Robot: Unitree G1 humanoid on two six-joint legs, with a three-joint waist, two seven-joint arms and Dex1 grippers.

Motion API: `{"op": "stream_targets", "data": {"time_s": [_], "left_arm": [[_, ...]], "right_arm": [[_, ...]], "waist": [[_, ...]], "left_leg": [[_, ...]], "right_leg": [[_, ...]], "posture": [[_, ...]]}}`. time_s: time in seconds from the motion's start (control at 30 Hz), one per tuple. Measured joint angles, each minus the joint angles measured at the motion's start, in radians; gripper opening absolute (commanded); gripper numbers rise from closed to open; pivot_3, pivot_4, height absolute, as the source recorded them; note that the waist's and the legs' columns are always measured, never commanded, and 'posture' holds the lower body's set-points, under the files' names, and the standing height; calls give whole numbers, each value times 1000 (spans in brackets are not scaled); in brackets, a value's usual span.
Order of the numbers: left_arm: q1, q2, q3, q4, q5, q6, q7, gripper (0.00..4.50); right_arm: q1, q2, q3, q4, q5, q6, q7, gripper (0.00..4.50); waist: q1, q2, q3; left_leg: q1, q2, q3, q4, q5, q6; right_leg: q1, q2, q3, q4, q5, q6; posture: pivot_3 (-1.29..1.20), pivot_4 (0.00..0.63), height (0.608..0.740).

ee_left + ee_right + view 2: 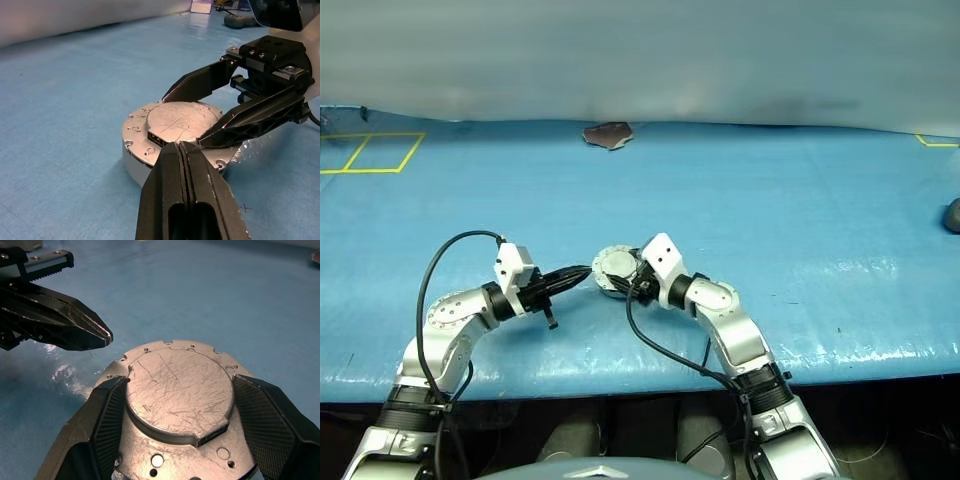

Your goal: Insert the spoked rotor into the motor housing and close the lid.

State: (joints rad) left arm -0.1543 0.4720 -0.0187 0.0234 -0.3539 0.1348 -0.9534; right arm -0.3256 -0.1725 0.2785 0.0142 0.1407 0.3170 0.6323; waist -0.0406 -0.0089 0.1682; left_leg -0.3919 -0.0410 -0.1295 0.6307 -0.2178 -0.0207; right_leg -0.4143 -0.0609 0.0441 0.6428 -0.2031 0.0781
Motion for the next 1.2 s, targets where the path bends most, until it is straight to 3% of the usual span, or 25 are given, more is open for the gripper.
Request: {"op": "stream_targets", "data": {"time_s": [0.83, 1.2], "left_arm": [[41, 32, -3, 11, 42, -54, -29, 0], [47, 32, -5, 11, 55, -54, -27, 0]], "right_arm": [[-21, 14, 8, 72, -52, -34, -42, 3259], [-24, 28, -4, 44, -32, 35, -35, 3259]], "waist": [[1, 0, 0], [0, 0, 0]], "left_leg": [[0, 0, 0, -1, 0, 0], [0, 0, 0, -1, 0, 0]], "right_leg": [[0, 0, 0, 0, 0, 0], [0, 0, 0, 0, 0, 0]], "posture": [[0, 150, 740], [0, 150, 740]]}}
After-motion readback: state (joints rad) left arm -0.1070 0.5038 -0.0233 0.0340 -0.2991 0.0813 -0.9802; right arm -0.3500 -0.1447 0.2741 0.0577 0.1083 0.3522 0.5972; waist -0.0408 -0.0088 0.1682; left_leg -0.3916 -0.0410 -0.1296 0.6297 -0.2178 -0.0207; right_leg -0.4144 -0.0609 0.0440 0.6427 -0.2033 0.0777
